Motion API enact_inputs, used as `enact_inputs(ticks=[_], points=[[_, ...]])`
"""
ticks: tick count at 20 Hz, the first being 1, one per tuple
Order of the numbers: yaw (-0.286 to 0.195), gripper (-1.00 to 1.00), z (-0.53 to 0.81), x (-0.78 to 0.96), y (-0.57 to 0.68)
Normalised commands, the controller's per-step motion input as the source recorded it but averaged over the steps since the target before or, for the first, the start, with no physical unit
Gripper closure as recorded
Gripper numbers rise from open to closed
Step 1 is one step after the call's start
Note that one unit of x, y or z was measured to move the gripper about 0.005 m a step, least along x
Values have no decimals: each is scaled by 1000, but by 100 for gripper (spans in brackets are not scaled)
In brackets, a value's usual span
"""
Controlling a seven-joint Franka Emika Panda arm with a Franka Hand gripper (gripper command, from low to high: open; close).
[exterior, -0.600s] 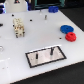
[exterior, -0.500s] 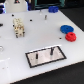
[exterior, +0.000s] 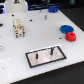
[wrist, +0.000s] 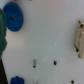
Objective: Insert the blue gear onto the right peg, followed by the red gear
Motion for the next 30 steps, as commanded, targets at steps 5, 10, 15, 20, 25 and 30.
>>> enact_inputs(ticks=[5, 10, 15, 20, 25, 30], points=[[0, -100, -122, -341, 641], [0, -100, -240, -228, 648], [0, -100, -349, -153, 594], [0, -100, -455, -122, 437], [0, -100, -502, -177, 96], [0, -100, -521, -297, -194]])
